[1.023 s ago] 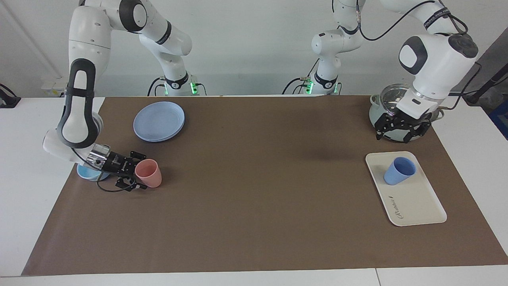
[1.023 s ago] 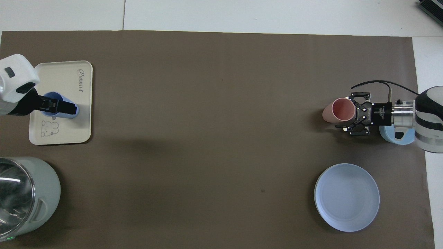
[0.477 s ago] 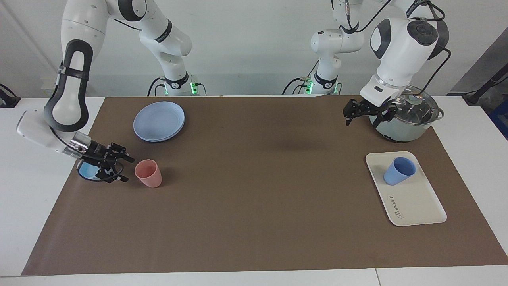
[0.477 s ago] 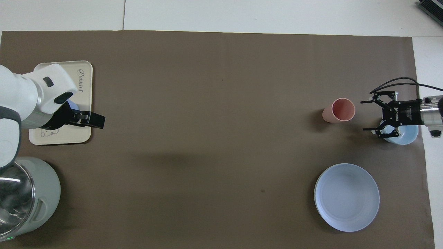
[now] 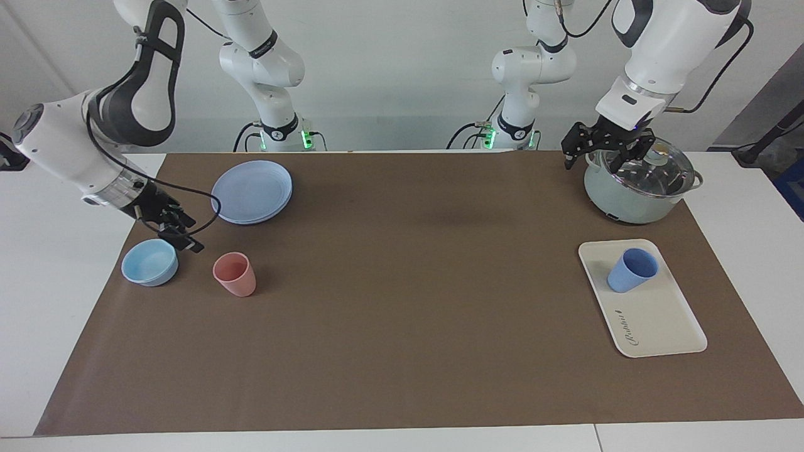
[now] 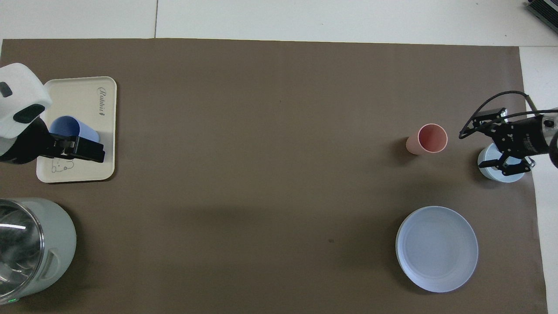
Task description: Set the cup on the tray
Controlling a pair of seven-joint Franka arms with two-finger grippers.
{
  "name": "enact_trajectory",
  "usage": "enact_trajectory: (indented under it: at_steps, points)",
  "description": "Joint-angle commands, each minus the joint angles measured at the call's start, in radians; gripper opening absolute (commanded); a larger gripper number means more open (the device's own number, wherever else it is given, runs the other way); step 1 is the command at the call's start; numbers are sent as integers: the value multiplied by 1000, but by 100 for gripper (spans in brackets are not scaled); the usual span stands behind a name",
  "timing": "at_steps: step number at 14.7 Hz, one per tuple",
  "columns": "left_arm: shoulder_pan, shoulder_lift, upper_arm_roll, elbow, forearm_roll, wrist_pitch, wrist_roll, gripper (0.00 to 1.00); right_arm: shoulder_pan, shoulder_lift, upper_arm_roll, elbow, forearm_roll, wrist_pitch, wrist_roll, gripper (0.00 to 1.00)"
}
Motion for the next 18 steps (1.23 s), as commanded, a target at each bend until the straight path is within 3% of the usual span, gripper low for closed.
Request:
enact_trajectory:
  at_steps: [1,5,8,14,18]
  points:
    - [4,-10,1,-11,-4,10,0,100,116,-63,2,-27,-109,-39,-45,99]
    - [43,-10,1,-4,0,-41,21,100,314,-96,4,-25,-189,-63,-124,99]
    - [54,-17,1,-26,0,-29,47,100,372,-130,7,0,-257,-98,-144,99]
    - [55,-21,1,-30,0,-26,41,100,310,-150,-8,117,-274,-103,-347,99]
    - [54,-21,1,-30,0,-27,41,100,273,-135,-7,220,-292,-171,-397,99]
